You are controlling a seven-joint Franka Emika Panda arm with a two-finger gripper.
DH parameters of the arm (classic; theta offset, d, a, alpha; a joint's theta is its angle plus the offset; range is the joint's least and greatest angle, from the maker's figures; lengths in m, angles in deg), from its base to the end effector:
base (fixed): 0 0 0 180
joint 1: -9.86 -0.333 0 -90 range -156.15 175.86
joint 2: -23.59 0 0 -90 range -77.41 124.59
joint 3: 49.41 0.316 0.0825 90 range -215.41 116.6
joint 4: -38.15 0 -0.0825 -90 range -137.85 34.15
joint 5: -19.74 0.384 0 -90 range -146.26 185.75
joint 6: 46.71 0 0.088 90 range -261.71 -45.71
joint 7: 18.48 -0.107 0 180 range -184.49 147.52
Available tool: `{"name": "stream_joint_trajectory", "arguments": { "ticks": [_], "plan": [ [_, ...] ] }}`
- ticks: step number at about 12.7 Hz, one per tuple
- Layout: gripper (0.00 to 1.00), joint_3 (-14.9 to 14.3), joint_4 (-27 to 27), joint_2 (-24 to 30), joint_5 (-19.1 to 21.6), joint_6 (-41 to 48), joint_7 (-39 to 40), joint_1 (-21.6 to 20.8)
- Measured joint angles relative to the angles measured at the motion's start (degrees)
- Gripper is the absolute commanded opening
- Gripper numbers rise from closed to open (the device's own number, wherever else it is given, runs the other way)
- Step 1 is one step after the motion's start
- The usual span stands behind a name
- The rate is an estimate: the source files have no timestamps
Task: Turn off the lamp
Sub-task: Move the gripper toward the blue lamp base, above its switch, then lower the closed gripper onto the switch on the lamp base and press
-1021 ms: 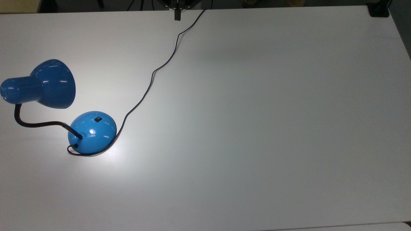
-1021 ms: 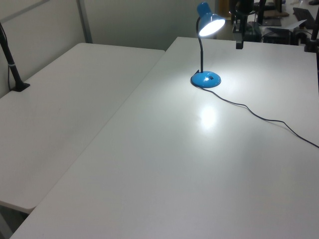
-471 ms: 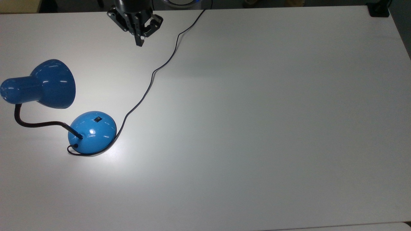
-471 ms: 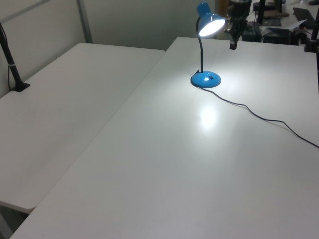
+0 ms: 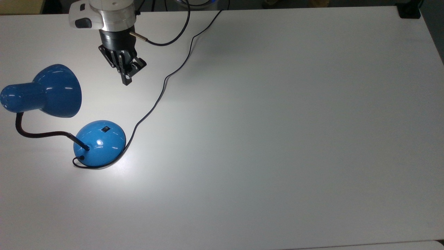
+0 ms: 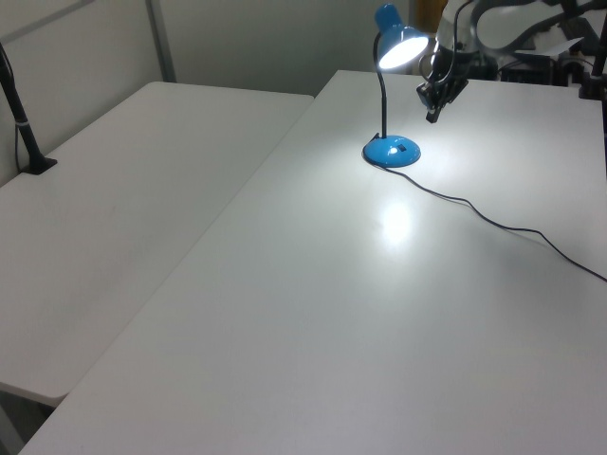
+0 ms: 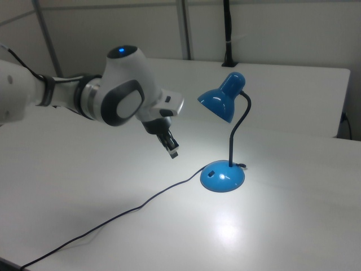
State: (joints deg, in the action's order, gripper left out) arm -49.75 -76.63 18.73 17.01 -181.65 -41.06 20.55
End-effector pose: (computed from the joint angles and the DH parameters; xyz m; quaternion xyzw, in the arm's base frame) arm 0.5855 -0.1147 0.4427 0.9527 -0.2726 0.1343 0.0057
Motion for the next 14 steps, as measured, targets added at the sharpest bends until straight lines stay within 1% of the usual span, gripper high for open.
{"name": "stream_joint_trajectory", "arguments": {
  "ticks": [3, 6, 8, 10, 14],
  "plan": [
    [0.00, 0.0, -0.4, -5.2, 0.0, -8.4, -3.2, 0.9],
    [0.00, 0.0, -0.5, -9.1, 0.0, -14.3, -4.0, 1.0],
    [0.00, 0.0, -0.5, -10.9, 0.0, -18.7, -4.3, 1.3],
    [0.00, 0.0, -0.5, -12.5, 0.0, -22.4, -4.3, 2.6],
    [0.00, 0.0, -0.2, -14.8, 0.0, -25.8, -4.3, 3.7]
  ]
}}
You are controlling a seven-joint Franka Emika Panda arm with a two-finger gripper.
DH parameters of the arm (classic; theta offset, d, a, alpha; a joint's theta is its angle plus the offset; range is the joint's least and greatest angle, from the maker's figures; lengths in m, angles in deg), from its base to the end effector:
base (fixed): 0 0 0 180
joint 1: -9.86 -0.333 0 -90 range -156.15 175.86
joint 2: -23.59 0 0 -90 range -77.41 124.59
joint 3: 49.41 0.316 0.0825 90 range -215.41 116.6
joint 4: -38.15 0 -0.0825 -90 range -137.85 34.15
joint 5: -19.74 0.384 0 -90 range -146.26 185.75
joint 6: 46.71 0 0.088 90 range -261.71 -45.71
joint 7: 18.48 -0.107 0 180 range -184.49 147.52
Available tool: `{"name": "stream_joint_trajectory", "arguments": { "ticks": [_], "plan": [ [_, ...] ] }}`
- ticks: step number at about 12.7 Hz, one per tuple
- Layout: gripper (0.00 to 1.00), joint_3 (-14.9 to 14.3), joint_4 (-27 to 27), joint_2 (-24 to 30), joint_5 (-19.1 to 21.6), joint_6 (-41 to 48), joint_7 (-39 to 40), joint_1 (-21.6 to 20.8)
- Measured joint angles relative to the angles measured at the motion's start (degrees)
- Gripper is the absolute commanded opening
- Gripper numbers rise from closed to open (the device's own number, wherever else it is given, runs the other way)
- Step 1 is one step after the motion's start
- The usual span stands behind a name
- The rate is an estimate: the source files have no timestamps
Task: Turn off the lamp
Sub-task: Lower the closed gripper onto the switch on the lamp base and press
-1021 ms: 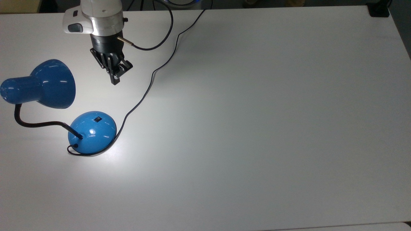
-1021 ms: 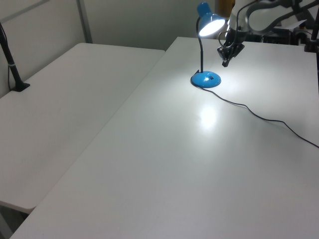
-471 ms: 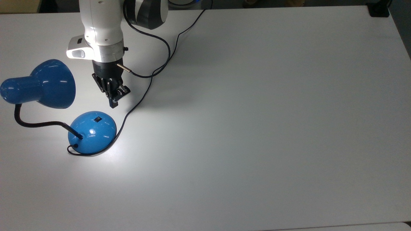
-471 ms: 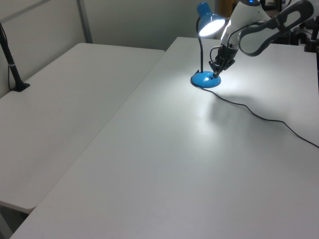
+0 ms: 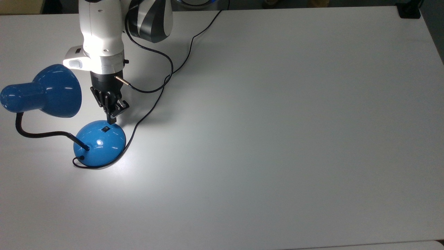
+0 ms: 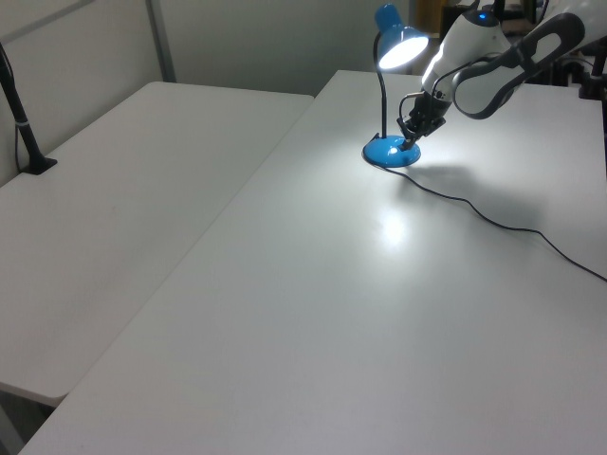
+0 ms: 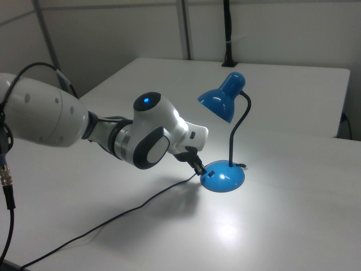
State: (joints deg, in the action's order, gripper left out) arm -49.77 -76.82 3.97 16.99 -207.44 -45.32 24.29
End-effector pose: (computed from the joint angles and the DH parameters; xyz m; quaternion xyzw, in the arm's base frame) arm 0.6207 -0.1613 0.3348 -0.9176 0.3267 -0.2263 0.0100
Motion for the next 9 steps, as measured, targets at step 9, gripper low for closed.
{"name": "stream_joint_trajectory", "arguments": {
  "ticks": [9],
  "plan": [
    [0.00, 0.0, 1.1, -1.3, -0.2, -1.6, 4.2, 1.1]
  ]
}}
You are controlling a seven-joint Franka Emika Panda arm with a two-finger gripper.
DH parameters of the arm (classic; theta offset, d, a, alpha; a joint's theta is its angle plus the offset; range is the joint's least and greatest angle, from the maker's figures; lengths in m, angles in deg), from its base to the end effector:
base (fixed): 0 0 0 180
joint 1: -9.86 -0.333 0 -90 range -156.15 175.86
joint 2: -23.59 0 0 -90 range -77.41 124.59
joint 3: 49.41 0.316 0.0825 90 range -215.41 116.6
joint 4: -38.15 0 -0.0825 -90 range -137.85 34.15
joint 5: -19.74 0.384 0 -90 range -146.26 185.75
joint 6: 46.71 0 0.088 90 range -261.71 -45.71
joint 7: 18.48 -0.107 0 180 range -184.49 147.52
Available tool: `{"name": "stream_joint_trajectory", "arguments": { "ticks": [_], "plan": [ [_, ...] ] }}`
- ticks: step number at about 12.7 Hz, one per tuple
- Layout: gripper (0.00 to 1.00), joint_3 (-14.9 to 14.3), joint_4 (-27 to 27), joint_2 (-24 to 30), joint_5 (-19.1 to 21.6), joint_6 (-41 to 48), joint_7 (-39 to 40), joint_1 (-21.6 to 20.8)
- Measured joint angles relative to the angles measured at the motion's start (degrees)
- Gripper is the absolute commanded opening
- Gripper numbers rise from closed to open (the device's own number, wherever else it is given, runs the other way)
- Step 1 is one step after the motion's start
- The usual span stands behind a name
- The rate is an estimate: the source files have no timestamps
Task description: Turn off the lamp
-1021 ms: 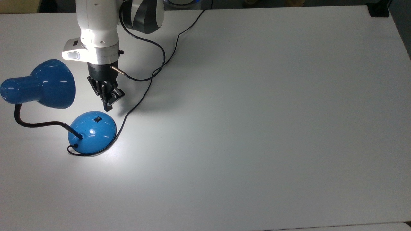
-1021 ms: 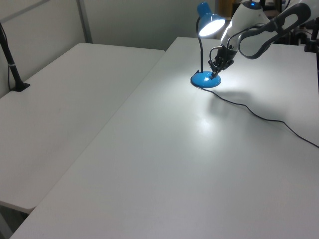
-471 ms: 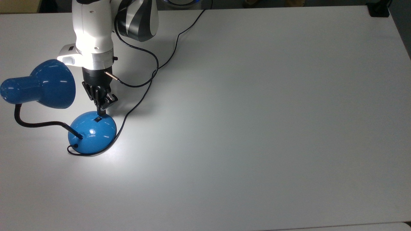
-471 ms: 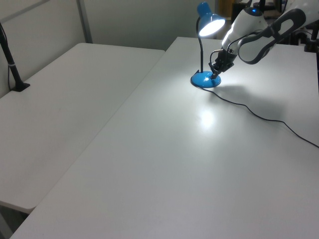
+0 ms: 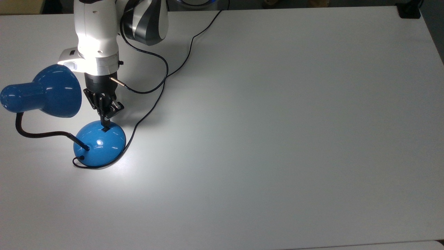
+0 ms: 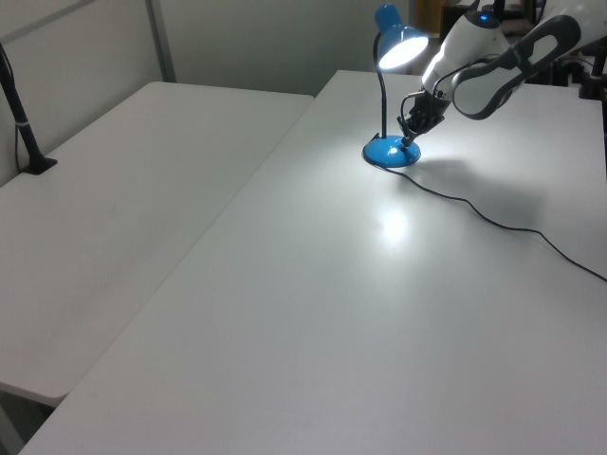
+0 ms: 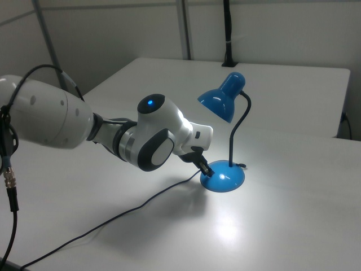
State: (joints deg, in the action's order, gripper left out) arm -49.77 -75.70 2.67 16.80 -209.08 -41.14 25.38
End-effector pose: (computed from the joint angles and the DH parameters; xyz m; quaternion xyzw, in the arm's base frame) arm 0.6242 -0.1745 0.3327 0.9238 -0.2993 0.2389 0.0003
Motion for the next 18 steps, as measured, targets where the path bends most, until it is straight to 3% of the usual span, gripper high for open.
{"name": "stream_joint_trajectory", "arguments": {
  "ticks": [13, 16, 18],
  "plan": [
    [0.00, 0.1, 0.7, -1.4, -1.0, 0.9, 2.3, 0.0],
    [0.00, 1.2, 1.8, 0.1, -1.1, 8.6, 3.4, -1.3],
    [0.00, 2.1, 2.5, 3.8, -1.1, 16.3, 4.4, -4.6]
  ]
}}
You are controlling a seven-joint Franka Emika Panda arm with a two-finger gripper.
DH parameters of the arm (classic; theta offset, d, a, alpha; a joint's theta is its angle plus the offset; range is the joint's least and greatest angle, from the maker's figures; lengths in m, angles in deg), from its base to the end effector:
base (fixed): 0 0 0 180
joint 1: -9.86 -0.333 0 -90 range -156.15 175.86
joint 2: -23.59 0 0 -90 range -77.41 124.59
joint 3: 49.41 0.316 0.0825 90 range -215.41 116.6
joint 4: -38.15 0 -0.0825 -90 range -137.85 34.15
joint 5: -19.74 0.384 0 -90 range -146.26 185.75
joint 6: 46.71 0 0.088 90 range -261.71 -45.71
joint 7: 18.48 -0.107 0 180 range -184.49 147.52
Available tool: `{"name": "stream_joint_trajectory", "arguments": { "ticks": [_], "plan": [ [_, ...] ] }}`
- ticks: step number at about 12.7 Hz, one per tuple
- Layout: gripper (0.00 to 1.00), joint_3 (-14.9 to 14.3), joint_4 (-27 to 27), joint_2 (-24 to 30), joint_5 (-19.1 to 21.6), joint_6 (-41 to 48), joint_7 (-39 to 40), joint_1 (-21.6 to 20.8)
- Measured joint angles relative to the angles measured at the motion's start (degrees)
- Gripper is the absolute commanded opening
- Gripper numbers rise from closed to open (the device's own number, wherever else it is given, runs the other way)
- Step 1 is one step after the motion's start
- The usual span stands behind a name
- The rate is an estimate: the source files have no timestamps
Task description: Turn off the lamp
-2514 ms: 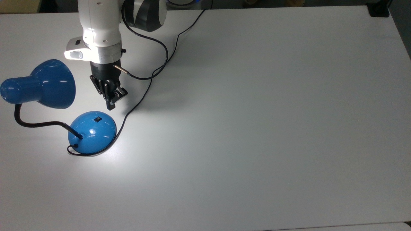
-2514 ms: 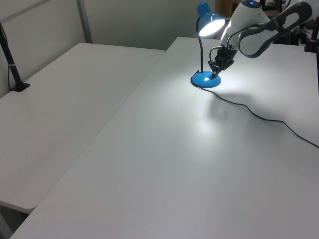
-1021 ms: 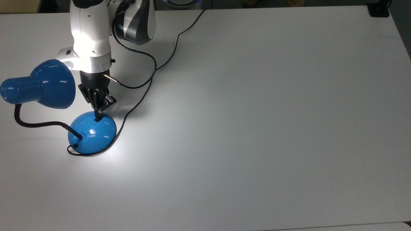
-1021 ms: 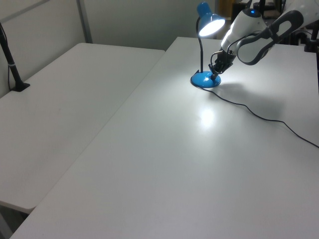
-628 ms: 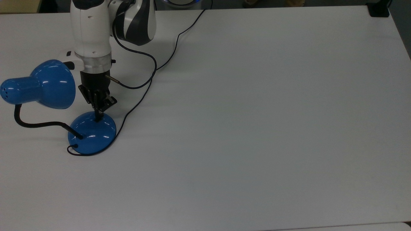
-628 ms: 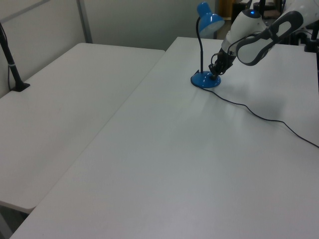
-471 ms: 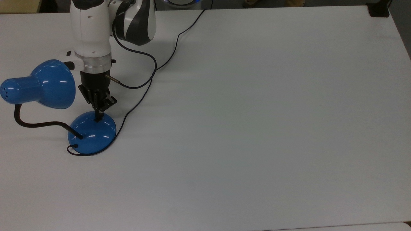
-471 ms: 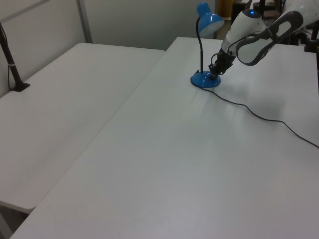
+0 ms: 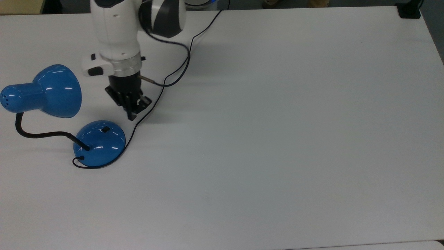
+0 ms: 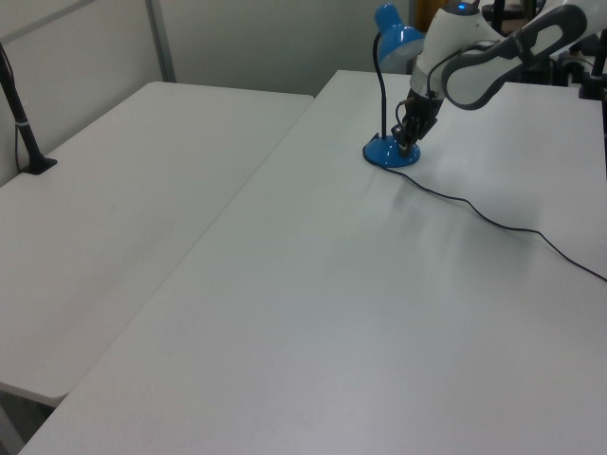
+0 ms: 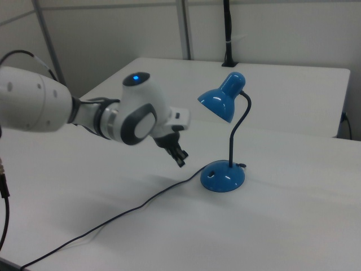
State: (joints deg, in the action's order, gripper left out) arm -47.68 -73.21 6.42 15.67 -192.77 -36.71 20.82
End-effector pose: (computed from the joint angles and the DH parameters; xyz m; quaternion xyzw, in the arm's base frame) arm 0.6317 -0.1028 0.3604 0.9655 -0.2104 0.1535 0.0078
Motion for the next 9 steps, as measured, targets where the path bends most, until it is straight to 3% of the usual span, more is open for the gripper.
{"name": "stream_joint_trajectory", "arguments": {
  "ticks": [5, 9],
  "plan": [
    [0.00, 0.7, 3.8, 6.4, 0.0, 19.8, 3.2, -10.1],
    [0.00, 0.7, 7.7, 12.6, 0.0, 35.9, 11.2, -13.6]
  ]
}}
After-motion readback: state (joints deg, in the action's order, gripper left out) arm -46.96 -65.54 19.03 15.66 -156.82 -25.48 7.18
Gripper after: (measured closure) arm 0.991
